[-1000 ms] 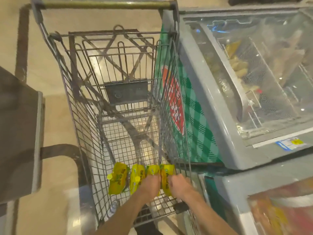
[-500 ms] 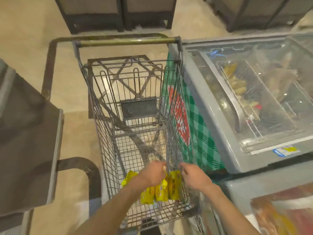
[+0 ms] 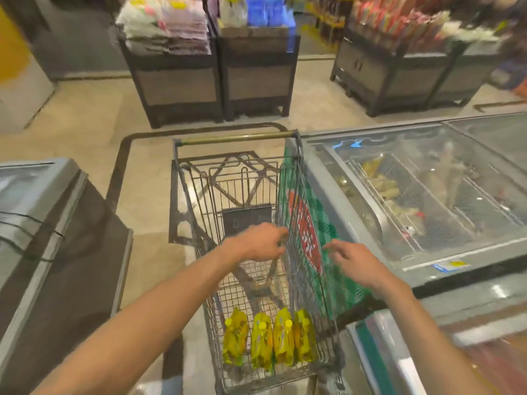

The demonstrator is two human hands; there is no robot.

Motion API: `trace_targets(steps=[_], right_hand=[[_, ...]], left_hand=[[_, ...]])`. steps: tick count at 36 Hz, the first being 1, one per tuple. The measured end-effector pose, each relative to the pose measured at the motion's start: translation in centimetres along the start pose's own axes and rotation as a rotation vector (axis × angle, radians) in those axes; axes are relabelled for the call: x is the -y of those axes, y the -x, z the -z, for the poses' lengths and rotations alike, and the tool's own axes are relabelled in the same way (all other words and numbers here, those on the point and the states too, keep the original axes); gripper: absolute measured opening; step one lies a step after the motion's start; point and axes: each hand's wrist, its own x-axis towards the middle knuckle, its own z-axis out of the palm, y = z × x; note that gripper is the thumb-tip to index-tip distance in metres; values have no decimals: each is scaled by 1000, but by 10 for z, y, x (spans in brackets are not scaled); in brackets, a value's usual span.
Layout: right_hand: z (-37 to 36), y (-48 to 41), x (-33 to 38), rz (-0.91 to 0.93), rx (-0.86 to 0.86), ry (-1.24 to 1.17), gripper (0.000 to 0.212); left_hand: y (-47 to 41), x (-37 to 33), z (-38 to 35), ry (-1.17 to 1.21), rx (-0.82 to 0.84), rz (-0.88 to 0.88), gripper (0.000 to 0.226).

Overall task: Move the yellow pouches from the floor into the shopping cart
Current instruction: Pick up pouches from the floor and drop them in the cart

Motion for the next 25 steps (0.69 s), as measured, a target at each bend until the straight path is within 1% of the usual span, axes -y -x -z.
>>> trace_targets(steps=[5,10,14,17,20,25], right_hand=[[-6,33,7,-40,-51,-72,34],[-18,71,5,-129,-113,-85,36],[-37,108,0,-292,-166,-120,34],[-59,149,13,-415,-218,-167,32],[-79,189,24,-475,-249,-161,30],[-115,255,47,-607,-340,-231,35]], left_hand=[[12,-3,1,-16,-34,-101,43],[10,-15,-5,-65,37,-220,47],[14,-31,-10,-105,86,-342,47],[20,-39,-19,-119,140,-423,44],[27,-48,-31,-166,169,-510,45],[48,-77,-55,-192,237,-662,44]])
